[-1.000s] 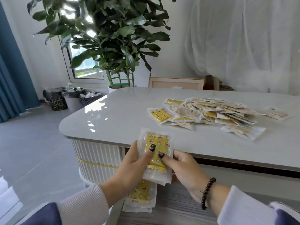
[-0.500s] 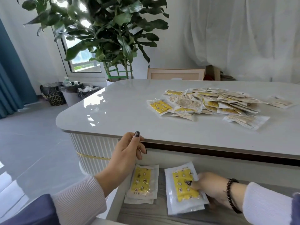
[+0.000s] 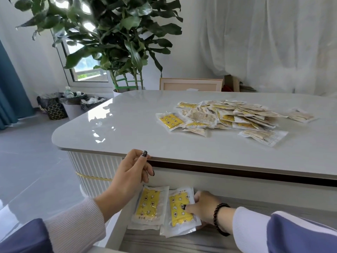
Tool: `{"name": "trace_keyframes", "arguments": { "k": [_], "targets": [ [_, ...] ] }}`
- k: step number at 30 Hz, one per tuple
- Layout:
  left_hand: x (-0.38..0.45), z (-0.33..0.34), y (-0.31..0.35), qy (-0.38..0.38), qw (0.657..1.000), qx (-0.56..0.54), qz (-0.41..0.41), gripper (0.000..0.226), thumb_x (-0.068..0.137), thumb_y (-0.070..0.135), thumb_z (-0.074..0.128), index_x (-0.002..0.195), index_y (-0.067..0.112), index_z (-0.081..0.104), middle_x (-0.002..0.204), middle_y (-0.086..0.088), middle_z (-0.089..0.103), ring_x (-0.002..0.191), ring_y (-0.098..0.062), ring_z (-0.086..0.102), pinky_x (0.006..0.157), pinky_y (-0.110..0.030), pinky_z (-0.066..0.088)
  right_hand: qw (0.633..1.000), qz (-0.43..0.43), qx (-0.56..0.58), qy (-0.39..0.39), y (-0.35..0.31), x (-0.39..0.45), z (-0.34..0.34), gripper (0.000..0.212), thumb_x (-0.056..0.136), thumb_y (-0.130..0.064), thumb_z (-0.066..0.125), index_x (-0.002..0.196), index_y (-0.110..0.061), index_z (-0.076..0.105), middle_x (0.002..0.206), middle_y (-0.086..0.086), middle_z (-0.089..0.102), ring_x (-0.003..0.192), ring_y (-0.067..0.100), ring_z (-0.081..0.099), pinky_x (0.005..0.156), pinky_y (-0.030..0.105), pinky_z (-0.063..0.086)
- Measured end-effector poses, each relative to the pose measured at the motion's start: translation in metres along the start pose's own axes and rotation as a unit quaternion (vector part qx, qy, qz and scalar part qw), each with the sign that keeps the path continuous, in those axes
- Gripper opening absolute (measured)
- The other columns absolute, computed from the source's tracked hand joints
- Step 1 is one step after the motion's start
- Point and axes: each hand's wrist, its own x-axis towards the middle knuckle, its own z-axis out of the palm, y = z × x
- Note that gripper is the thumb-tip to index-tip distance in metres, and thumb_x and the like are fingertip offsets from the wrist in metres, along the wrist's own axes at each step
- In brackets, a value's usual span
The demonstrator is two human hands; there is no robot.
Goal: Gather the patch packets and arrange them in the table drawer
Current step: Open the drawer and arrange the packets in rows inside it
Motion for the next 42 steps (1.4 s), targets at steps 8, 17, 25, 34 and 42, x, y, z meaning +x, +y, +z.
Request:
{"name": "trace_keyframes", "arguments": {
  "k": [8, 17, 25, 34, 42],
  "targets": [
    [0.001, 0.004, 0.002, 0.009, 1.0, 0.026, 0.005, 0.023, 0.102, 0.018, 0.039, 0.095, 0.006, 0.058, 0.061, -0.005, 0.062, 0.052, -0.016, 0.05, 0.053, -0.024, 0.044, 0.988, -0.039, -0.149, 0.034, 0.002, -0.002, -0.003, 0.058, 0.088, -0.044, 0.054, 0.13, -0.01, 0.032, 0.107, 0.0, 0.053, 0.071, 0.009, 0.055, 0.042, 0.013, 0.045],
    [0.021, 0.024, 0.037, 0.012, 0.997, 0.07, 0.037, 0.024, 0.1, 0.016, 0.044, 0.089, 0.009, 0.064, 0.058, -0.001, 0.063, 0.047, -0.014, 0.054, 0.049, -0.021, 0.044, 0.949, -0.057, -0.31, 0.023, -0.019, -0.053, -0.05, 0.033, 0.093, -0.036, 0.042, 0.117, -0.013, 0.047, 0.097, 0.0, 0.056, 0.077, 0.017, 0.055, 0.06, 0.024, 0.045],
    [0.079, 0.055, 0.056, 0.038, 0.986, 0.162, 0.026, 0.014, 0.092, 0.01, 0.05, 0.096, 0.011, 0.064, 0.082, 0.0, 0.069, 0.078, -0.021, 0.065, 0.063, -0.026, 0.047, 0.962, -0.16, -0.205, 0.08, -0.048, -0.09, -0.128, 0.022, 0.087, -0.027, 0.054, 0.09, -0.009, 0.066, 0.083, 0.011, 0.073, 0.064, 0.02, 0.072, 0.057, 0.027, 0.054],
    [0.139, 0.087, 0.042, 0.141, 0.866, 0.458, -0.146, 0.076, 0.093, 0.061, 0.024, 0.141, 0.003, 0.036, 0.145, -0.016, 0.03, 0.136, -0.035, 0.021, 0.111, -0.045, 0.018, 0.822, -0.281, -0.05, 0.493, -0.004, -0.01, -0.206, 0.011, 0.086, -0.01, 0.057, 0.091, -0.015, 0.066, 0.075, -0.003, 0.065, 0.068, 0.018, 0.058, 0.064, 0.031, 0.052],
    [0.164, 0.092, 0.033, 0.13, 0.853, 0.494, -0.108, 0.078, 0.086, 0.065, 0.041, 0.138, 0.006, 0.04, 0.14, -0.014, 0.043, 0.13, -0.033, 0.036, 0.106, -0.042, 0.027, 0.765, -0.211, -0.244, 0.558, 0.005, 0.042, -0.234, 0.056, 0.08, -0.018, 0.062, 0.133, -0.008, 0.045, 0.14, 0.016, 0.04, 0.131, 0.033, 0.038, 0.103, 0.048, 0.033]
  ]
}}
